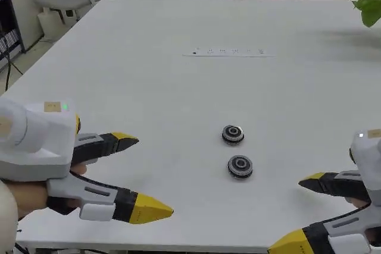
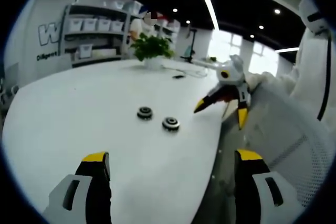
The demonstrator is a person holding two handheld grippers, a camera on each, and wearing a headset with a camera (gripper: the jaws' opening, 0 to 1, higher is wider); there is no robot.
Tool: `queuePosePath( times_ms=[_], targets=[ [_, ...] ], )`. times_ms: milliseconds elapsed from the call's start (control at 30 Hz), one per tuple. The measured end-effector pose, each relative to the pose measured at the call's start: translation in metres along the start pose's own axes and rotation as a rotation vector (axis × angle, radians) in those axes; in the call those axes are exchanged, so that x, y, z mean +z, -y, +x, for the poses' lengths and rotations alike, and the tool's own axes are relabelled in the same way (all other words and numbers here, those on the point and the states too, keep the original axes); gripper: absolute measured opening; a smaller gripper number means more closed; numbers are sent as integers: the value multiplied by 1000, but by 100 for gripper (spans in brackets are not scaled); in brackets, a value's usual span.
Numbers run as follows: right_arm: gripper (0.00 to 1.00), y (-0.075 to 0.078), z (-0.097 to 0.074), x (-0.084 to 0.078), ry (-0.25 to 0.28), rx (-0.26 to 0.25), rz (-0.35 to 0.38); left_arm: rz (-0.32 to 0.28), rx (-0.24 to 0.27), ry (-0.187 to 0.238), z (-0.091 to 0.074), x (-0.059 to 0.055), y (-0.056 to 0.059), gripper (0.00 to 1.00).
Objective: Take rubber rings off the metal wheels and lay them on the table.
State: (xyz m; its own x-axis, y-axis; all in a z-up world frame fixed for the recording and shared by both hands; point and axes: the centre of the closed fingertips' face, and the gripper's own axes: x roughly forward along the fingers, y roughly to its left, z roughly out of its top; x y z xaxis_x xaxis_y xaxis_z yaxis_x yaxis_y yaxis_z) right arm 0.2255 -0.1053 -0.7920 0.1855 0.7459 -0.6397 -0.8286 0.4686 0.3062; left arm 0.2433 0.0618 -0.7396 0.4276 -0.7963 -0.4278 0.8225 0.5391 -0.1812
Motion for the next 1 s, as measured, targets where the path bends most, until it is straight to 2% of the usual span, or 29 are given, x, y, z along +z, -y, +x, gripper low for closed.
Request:
queuePosePath(
  times_ms=[333, 500, 767, 1000],
  targets=[
    [100, -1, -1, 2, 9, -5, -2, 3, -13, -10, 0, -2, 4, 100],
    [99, 2, -4, 6, 35, -23, 11, 2, -20, -7, 1, -1, 5, 100],
    [99, 3, -6, 12, 72, -24, 30, -1, -21, -8, 1, -1, 4, 100],
    [99, 6, -8, 18, 101, -33, 37, 0, -6, 11, -1, 5, 0, 100]
  ],
)
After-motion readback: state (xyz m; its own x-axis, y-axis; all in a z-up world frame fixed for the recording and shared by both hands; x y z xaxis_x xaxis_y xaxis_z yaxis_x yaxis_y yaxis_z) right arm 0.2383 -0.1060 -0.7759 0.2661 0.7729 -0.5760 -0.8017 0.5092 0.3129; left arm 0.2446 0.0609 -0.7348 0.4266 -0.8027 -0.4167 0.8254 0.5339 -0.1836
